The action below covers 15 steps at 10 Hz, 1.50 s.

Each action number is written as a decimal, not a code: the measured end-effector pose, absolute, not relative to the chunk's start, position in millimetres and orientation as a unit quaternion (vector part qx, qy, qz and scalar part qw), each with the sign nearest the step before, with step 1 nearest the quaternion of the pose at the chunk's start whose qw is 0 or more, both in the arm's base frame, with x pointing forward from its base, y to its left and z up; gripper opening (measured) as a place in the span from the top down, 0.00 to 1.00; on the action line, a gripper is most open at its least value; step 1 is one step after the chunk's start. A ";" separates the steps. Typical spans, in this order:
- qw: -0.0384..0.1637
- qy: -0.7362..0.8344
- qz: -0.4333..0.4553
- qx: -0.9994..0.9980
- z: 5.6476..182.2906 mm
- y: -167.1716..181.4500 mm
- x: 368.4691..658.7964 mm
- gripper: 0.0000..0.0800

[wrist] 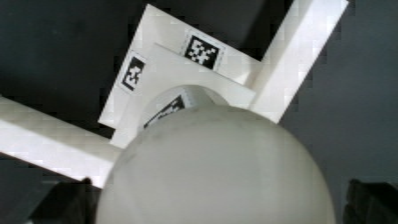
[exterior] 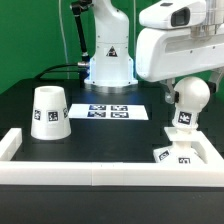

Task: Assemble lamp

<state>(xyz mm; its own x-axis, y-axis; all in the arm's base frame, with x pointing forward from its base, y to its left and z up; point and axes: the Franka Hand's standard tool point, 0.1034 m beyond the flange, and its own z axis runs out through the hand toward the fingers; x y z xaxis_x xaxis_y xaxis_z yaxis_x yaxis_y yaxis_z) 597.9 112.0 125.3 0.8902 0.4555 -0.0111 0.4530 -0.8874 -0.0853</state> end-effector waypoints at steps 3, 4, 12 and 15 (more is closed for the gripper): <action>0.040 -0.235 0.012 -0.971 125.8 112.9 598.9 0.29; 0.040 -0.254 0.011 -0.966 125.7 110.9 600.0 0.29; 0.055 -0.022 0.023 -0.998 125.3 108.3 598.7 0.28; 0.063 0.074 0.025 -0.995 124.8 107.1 600.0 0.28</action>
Offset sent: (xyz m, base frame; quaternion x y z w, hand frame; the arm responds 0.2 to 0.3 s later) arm 0.0031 -0.0054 0.0005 -0.0112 0.0113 -0.0353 0.9992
